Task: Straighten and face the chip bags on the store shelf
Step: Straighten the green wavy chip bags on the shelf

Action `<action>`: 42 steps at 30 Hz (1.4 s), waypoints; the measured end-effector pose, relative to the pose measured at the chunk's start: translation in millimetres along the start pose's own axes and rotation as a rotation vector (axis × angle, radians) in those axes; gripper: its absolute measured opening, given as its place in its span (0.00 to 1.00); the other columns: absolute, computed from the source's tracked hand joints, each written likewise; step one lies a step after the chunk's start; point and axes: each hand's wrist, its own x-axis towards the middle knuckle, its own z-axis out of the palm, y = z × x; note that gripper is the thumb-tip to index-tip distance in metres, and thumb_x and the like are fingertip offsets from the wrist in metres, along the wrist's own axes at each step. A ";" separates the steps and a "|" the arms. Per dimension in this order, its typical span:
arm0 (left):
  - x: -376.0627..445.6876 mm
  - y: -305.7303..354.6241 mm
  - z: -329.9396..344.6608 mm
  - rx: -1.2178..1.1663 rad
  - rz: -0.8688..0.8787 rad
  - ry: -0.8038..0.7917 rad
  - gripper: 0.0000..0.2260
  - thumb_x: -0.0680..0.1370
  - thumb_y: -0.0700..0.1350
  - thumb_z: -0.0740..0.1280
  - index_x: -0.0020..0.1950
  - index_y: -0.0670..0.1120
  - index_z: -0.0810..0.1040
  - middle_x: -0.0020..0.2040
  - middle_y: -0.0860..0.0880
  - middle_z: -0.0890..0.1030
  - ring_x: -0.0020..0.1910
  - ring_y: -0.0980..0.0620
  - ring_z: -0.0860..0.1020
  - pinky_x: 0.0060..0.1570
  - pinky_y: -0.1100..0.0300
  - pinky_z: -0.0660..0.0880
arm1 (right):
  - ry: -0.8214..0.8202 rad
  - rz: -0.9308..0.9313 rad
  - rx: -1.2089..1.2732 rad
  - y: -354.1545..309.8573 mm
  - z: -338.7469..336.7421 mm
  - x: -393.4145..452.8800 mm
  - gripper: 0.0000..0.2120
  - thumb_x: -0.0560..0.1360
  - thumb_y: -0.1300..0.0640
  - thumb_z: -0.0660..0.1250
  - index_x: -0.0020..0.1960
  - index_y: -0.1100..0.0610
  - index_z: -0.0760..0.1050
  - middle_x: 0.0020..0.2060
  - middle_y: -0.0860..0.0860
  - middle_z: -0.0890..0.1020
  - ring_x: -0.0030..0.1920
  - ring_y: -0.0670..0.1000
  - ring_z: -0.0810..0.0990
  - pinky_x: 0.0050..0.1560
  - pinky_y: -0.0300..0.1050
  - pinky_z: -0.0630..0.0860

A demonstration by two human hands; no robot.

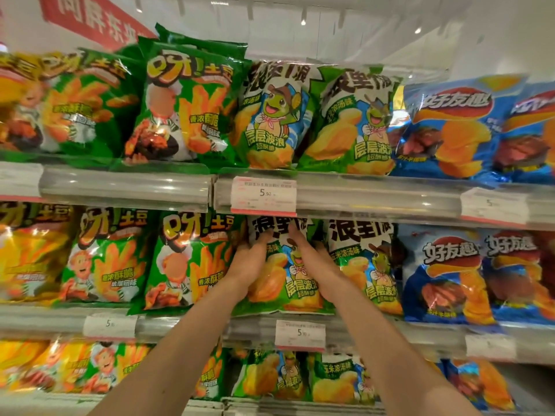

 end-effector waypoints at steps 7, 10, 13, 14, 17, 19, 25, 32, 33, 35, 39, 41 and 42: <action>19.3 -8.3 1.3 -0.015 -0.051 -0.052 0.41 0.68 0.73 0.63 0.77 0.54 0.65 0.74 0.49 0.70 0.71 0.45 0.70 0.67 0.52 0.64 | -0.016 0.012 -0.025 -3.0 -1.9 6.9 0.64 0.56 0.15 0.60 0.81 0.48 0.47 0.80 0.52 0.58 0.78 0.56 0.59 0.76 0.60 0.57; 27.0 -12.3 2.9 -0.001 -0.046 -0.078 0.44 0.65 0.75 0.63 0.77 0.57 0.63 0.75 0.49 0.69 0.72 0.45 0.68 0.72 0.45 0.64 | -0.019 0.004 -0.020 -1.6 -1.9 7.3 0.62 0.59 0.16 0.59 0.82 0.48 0.45 0.80 0.52 0.57 0.78 0.56 0.58 0.77 0.60 0.57; 19.8 -7.3 5.3 0.001 -0.052 -0.079 0.39 0.72 0.72 0.62 0.78 0.55 0.62 0.76 0.48 0.67 0.73 0.45 0.66 0.71 0.49 0.62 | 0.011 -0.012 -0.005 -0.2 -3.4 7.3 0.59 0.62 0.18 0.60 0.82 0.48 0.45 0.80 0.52 0.58 0.78 0.56 0.59 0.76 0.59 0.57; 18.9 -7.4 6.4 0.003 -0.051 -0.075 0.37 0.74 0.70 0.62 0.78 0.54 0.61 0.76 0.48 0.67 0.73 0.45 0.66 0.69 0.50 0.61 | 0.018 -0.016 0.000 0.2 -4.0 7.1 0.58 0.64 0.19 0.60 0.82 0.49 0.45 0.80 0.52 0.58 0.78 0.56 0.59 0.76 0.58 0.57; 21.5 -9.2 8.4 0.014 -0.040 -0.070 0.36 0.75 0.68 0.61 0.79 0.53 0.60 0.77 0.47 0.65 0.74 0.45 0.65 0.69 0.50 0.61 | 0.020 -0.030 0.011 0.4 -3.6 5.8 0.57 0.65 0.20 0.60 0.82 0.50 0.45 0.80 0.52 0.58 0.78 0.56 0.59 0.75 0.57 0.57; 23.1 -10.8 8.5 0.008 -0.033 -0.066 0.36 0.76 0.68 0.61 0.79 0.53 0.59 0.77 0.47 0.65 0.74 0.45 0.64 0.70 0.50 0.60 | 0.024 -0.031 0.014 0.1 -2.4 5.3 0.58 0.64 0.20 0.60 0.82 0.49 0.43 0.80 0.52 0.58 0.78 0.56 0.59 0.75 0.58 0.57; 24.6 -13.0 10.4 0.018 -0.026 -0.062 0.41 0.72 0.73 0.60 0.79 0.55 0.57 0.77 0.47 0.65 0.74 0.44 0.64 0.70 0.47 0.61 | 0.003 -0.015 0.025 -2.1 -0.7 3.4 0.58 0.65 0.20 0.59 0.82 0.50 0.42 0.80 0.53 0.56 0.79 0.56 0.57 0.76 0.58 0.56; 24.0 -15.9 8.2 0.077 0.004 -0.065 0.41 0.75 0.73 0.55 0.81 0.54 0.50 0.79 0.47 0.61 0.76 0.43 0.62 0.72 0.48 0.59 | 0.079 -0.104 0.011 -1.4 -0.1 0.2 0.51 0.69 0.24 0.61 0.81 0.49 0.46 0.79 0.52 0.60 0.77 0.56 0.61 0.75 0.56 0.60; 23.9 -15.7 7.1 0.091 0.010 -0.071 0.41 0.74 0.74 0.54 0.81 0.54 0.50 0.79 0.47 0.61 0.77 0.43 0.61 0.72 0.47 0.58 | 0.098 -0.120 0.001 -2.2 -0.6 0.5 0.49 0.71 0.26 0.62 0.81 0.50 0.47 0.78 0.52 0.62 0.76 0.56 0.63 0.74 0.55 0.61; 25.0 -16.5 4.4 0.110 0.018 -0.079 0.42 0.73 0.75 0.52 0.81 0.54 0.51 0.79 0.47 0.61 0.77 0.43 0.61 0.73 0.47 0.57 | 0.122 -0.141 -0.039 -5.1 -1.6 0.0 0.46 0.73 0.29 0.62 0.80 0.53 0.49 0.77 0.53 0.63 0.75 0.57 0.64 0.73 0.53 0.62; 28.3 -21.8 -0.8 0.093 0.027 -0.063 0.44 0.70 0.79 0.49 0.80 0.54 0.56 0.77 0.46 0.67 0.74 0.43 0.66 0.74 0.45 0.60 | 0.139 -0.161 -0.130 -10.4 -0.9 -1.5 0.46 0.74 0.29 0.61 0.79 0.58 0.53 0.76 0.54 0.66 0.74 0.57 0.67 0.71 0.50 0.64; 29.2 -24.4 -0.7 0.097 0.029 -0.052 0.44 0.70 0.79 0.49 0.79 0.54 0.57 0.75 0.46 0.68 0.73 0.42 0.67 0.73 0.45 0.61 | 0.170 -0.162 -0.171 -8.6 0.0 -1.9 0.45 0.74 0.28 0.59 0.78 0.59 0.55 0.74 0.56 0.68 0.72 0.58 0.69 0.69 0.50 0.65; 30.1 -25.3 0.3 0.119 0.037 -0.044 0.42 0.73 0.77 0.50 0.79 0.53 0.57 0.75 0.45 0.68 0.73 0.42 0.67 0.73 0.46 0.61 | 0.192 -0.166 -0.196 -7.6 0.1 -2.8 0.45 0.74 0.29 0.59 0.77 0.60 0.56 0.73 0.56 0.69 0.71 0.58 0.70 0.68 0.49 0.66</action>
